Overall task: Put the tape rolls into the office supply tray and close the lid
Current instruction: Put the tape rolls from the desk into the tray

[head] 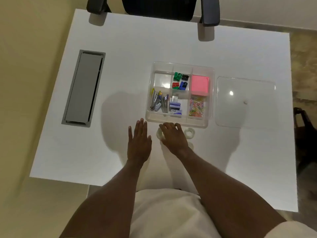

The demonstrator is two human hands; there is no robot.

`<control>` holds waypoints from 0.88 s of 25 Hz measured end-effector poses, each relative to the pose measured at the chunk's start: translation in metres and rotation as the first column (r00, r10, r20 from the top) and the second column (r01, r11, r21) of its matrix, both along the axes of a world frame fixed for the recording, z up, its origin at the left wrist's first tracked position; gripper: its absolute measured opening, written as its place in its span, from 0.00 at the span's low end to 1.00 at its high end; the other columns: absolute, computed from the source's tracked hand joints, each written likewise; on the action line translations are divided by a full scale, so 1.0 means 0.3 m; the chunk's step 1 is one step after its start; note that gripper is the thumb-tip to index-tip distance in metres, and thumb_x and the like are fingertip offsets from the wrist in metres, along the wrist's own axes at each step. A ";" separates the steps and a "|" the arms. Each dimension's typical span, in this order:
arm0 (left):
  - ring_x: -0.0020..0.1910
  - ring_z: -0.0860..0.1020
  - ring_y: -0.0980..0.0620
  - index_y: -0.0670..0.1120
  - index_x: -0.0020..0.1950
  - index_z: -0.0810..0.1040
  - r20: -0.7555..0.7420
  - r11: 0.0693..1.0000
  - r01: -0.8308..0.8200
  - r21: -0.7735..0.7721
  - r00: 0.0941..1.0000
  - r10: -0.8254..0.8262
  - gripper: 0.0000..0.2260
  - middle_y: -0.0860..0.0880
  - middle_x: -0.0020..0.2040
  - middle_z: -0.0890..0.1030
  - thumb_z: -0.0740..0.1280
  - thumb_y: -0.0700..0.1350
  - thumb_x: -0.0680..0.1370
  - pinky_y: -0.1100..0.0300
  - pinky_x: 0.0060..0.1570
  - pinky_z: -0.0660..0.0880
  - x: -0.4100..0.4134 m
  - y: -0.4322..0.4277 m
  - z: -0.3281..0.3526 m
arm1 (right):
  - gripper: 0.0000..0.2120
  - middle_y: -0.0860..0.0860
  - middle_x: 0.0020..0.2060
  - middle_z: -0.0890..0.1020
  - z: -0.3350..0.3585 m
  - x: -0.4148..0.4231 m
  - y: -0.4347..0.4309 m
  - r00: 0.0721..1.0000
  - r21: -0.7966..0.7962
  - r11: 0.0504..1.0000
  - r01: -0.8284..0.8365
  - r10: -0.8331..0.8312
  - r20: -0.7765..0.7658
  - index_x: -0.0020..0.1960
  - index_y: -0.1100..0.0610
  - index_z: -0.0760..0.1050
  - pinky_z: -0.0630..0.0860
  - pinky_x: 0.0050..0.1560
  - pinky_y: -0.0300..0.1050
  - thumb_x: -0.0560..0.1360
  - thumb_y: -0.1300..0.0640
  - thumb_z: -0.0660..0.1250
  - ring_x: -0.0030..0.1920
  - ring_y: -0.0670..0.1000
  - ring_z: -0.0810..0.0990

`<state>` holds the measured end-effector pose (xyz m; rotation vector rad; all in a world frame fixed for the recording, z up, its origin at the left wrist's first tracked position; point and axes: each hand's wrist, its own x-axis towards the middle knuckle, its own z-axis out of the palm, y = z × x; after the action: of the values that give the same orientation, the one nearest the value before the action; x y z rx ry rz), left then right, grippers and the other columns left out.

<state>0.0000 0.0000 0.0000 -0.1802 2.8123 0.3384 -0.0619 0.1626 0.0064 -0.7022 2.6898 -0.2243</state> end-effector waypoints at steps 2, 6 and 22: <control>0.85 0.48 0.46 0.43 0.84 0.53 0.033 1.000 -0.019 -0.005 0.999 0.020 0.27 0.44 0.85 0.51 0.52 0.51 0.86 0.39 0.83 0.48 -0.017 -0.028 -0.009 | 0.22 0.54 0.67 0.77 -0.011 -0.006 -0.020 1.000 0.031 0.999 -0.013 0.012 0.014 0.70 0.54 0.72 0.63 0.74 0.55 0.77 0.55 0.70 0.69 0.57 0.74; 0.85 0.47 0.46 0.44 0.84 0.52 0.066 0.999 -0.025 0.023 0.998 0.023 0.28 0.45 0.86 0.50 0.53 0.52 0.86 0.40 0.83 0.48 -0.043 -0.059 -0.039 | 0.20 0.55 0.63 0.79 -0.032 -0.012 -0.036 0.999 0.028 0.999 -0.026 0.027 -0.045 0.67 0.55 0.74 0.68 0.70 0.54 0.76 0.56 0.71 0.64 0.58 0.77; 0.85 0.41 0.45 0.46 0.85 0.44 0.178 0.993 -0.047 0.105 0.984 0.027 0.45 0.46 0.86 0.41 0.67 0.62 0.80 0.42 0.83 0.48 -0.182 -0.063 -0.089 | 0.23 0.59 0.63 0.74 0.144 -0.653 -0.173 0.952 -0.187 0.946 0.266 -0.289 -0.105 0.70 0.59 0.71 0.73 0.61 0.49 0.75 0.62 0.69 0.62 0.58 0.75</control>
<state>-0.0547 -0.0188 -0.0267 -0.2269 2.6107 0.4600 -0.2577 0.1106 0.0496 -0.3899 2.9169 -0.5019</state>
